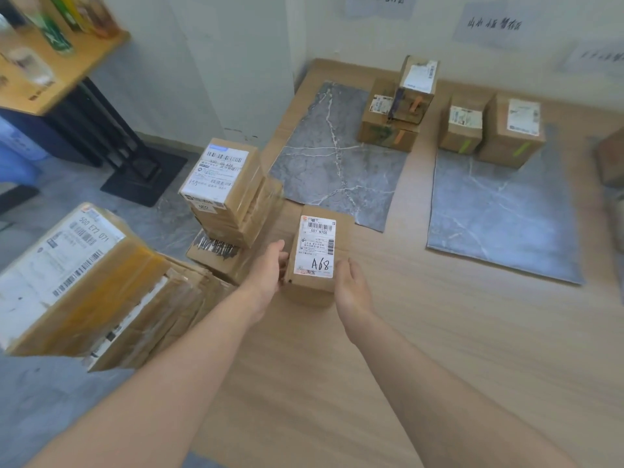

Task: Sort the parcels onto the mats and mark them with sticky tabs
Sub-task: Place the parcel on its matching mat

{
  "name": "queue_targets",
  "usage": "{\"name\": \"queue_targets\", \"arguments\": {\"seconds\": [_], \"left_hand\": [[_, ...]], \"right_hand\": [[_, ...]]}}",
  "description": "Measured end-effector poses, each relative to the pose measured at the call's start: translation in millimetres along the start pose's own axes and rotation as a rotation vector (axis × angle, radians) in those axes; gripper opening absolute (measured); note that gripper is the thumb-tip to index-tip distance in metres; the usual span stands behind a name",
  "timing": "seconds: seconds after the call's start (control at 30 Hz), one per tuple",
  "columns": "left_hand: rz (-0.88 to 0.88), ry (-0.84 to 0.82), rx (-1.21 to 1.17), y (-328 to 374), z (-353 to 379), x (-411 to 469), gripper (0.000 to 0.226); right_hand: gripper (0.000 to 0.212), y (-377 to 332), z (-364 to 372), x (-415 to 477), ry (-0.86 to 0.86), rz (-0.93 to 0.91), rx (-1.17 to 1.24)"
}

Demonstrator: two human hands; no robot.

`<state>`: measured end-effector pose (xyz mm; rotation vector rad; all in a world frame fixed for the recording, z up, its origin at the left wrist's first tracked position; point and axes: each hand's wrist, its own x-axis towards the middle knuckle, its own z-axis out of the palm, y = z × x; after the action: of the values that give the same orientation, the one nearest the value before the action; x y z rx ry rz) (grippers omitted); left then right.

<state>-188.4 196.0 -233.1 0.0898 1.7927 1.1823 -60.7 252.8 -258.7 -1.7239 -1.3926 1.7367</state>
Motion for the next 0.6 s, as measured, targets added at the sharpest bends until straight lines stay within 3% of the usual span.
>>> {"name": "queue_targets", "arguments": {"seconds": [0.17, 0.6], "left_hand": [[0.047, -0.049, -0.011, 21, 19, -21, 0.045], [0.273, -0.181, -0.030, 80, 55, -145, 0.052]], "right_hand": [[0.026, -18, -28, -11, 0.040, -0.011, 0.059], [0.028, -91, -111, -96, 0.127, -0.249, 0.173]]}}
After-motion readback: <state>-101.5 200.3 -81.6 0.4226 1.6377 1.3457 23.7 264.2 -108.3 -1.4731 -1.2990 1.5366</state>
